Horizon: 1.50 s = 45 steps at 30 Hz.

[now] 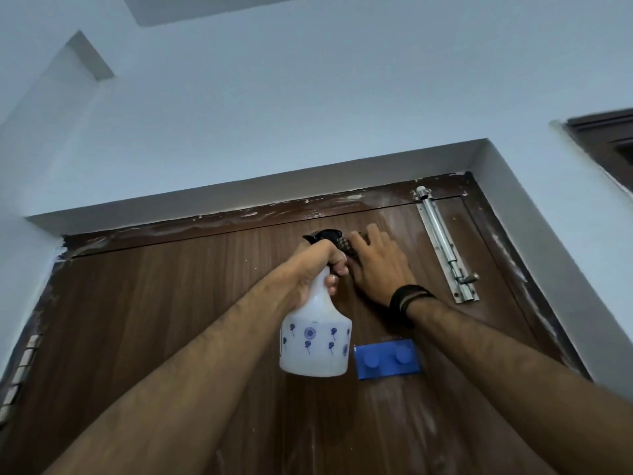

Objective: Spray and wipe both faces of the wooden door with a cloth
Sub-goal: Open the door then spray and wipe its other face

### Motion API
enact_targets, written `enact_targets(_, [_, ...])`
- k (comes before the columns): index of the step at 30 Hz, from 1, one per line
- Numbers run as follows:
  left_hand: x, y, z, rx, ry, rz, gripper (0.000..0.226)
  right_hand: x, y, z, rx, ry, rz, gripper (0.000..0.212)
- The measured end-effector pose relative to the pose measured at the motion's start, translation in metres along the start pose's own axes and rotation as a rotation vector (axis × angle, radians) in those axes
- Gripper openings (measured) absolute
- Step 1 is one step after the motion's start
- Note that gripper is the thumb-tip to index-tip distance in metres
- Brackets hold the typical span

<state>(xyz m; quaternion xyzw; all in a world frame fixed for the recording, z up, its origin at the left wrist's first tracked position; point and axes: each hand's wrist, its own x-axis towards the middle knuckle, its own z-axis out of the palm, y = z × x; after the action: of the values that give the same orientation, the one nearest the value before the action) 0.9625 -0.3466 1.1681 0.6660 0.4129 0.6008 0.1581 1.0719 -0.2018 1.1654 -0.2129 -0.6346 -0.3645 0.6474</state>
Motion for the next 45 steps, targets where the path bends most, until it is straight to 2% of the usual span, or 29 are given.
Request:
enact_targets(4, [0.002,-0.004,0.015,-0.001,-0.008,-0.024,0.016,0.050,0.020,-0.009,-0.030,0.052,0.278,0.035])
enact_targets(6, [0.002,-0.007,0.020,-0.001,0.000,-0.036,0.017,0.066,0.023,-0.008,-0.030,0.053,0.328,0.038])
enact_targets(8, [0.002,-0.010,0.025,0.000,-0.005,-0.046,0.018,0.063,0.020,-0.007,-0.028,0.048,0.289,0.038])
enact_targets(12, [0.004,-0.014,0.034,-0.009,-0.001,-0.054,0.017,0.015,0.017,-0.005,0.033,-0.012,0.002,0.036])
enact_targets(14, [0.006,-0.017,0.038,-0.004,0.004,-0.070,0.017,-0.004,0.027,-0.007,0.063,-0.017,-0.076,0.034])
enact_targets(16, [0.009,-0.017,0.043,0.022,0.007,-0.097,0.016,0.002,0.046,-0.013,0.030,0.018,-0.034,0.031])
enact_targets(18, [0.015,-0.013,0.045,0.052,0.016,-0.112,0.016,0.030,0.068,-0.020,0.008,0.065,0.108,0.034])
enact_targets(20, [0.022,-0.005,0.047,0.068,0.030,-0.119,0.015,0.055,0.080,-0.026,0.003,0.045,0.225,0.037])
enact_targets(23, [0.031,0.009,0.053,0.083,0.043,-0.097,0.015,0.066,0.075,-0.023,-0.014,0.070,0.271,0.037])
enact_targets(32, [0.026,0.006,0.076,0.175,-0.121,-0.144,0.015,-0.045,0.052,-0.025,-0.030,0.045,0.170,0.032])
enact_targets(35, [0.023,0.005,0.082,0.186,-0.152,-0.152,0.016,-0.020,0.063,-0.033,-0.038,0.023,0.173,0.029])
enact_targets(40, [0.017,0.007,0.076,0.164,-0.122,-0.165,0.013,0.037,0.069,-0.037,-0.040,-0.015,0.280,0.036])
enact_targets(45, [0.002,-0.011,0.059,0.109,-0.129,-0.184,0.014,-0.013,0.057,-0.035,-0.064,0.009,0.198,0.034])
